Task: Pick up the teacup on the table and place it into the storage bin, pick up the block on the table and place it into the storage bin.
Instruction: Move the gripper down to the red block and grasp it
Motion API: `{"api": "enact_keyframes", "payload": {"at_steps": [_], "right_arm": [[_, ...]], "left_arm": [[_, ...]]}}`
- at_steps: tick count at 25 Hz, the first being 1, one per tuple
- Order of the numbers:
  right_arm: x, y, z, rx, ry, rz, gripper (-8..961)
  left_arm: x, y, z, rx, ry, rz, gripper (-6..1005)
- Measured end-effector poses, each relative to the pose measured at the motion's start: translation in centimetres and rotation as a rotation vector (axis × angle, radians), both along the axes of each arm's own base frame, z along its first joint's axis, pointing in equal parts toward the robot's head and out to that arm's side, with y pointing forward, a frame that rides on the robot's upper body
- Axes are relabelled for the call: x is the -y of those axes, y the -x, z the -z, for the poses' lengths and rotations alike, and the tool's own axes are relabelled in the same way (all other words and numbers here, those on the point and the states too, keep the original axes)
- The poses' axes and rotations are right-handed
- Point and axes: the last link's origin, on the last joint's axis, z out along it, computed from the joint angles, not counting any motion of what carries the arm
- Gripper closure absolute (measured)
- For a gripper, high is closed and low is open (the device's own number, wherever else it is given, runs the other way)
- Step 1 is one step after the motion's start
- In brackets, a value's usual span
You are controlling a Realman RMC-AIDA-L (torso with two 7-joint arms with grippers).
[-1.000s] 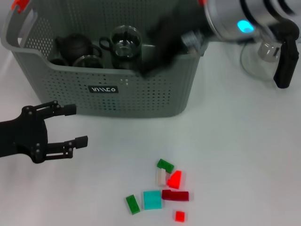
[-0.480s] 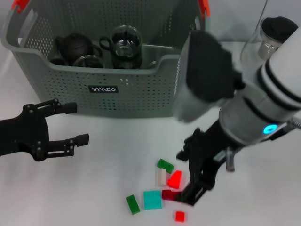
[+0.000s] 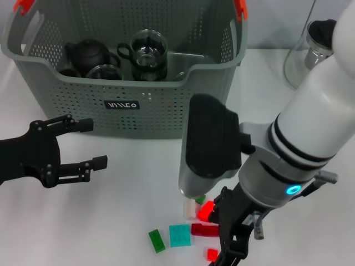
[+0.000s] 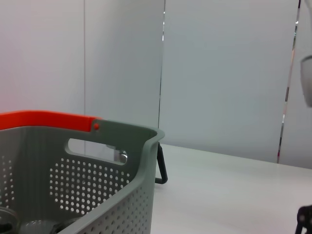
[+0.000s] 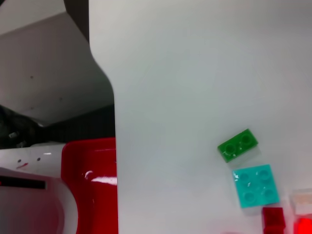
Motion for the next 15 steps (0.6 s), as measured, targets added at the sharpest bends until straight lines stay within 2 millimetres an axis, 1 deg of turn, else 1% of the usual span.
{"api": "enact_keyframes", "payload": {"at_steps": [5, 15], "right_arm": [[0.4, -0.7, 0.9, 0.023, 0.018, 0.0, 39], [1.1, -1.3, 2.1, 0.044, 0.029, -0.023, 47]], "left_arm": [[0.0, 0.0, 0.0, 0.001, -0.001, -0.002, 157], [0.1, 0.0, 0.2, 0.005, 0.001, -0.004, 157]]}}
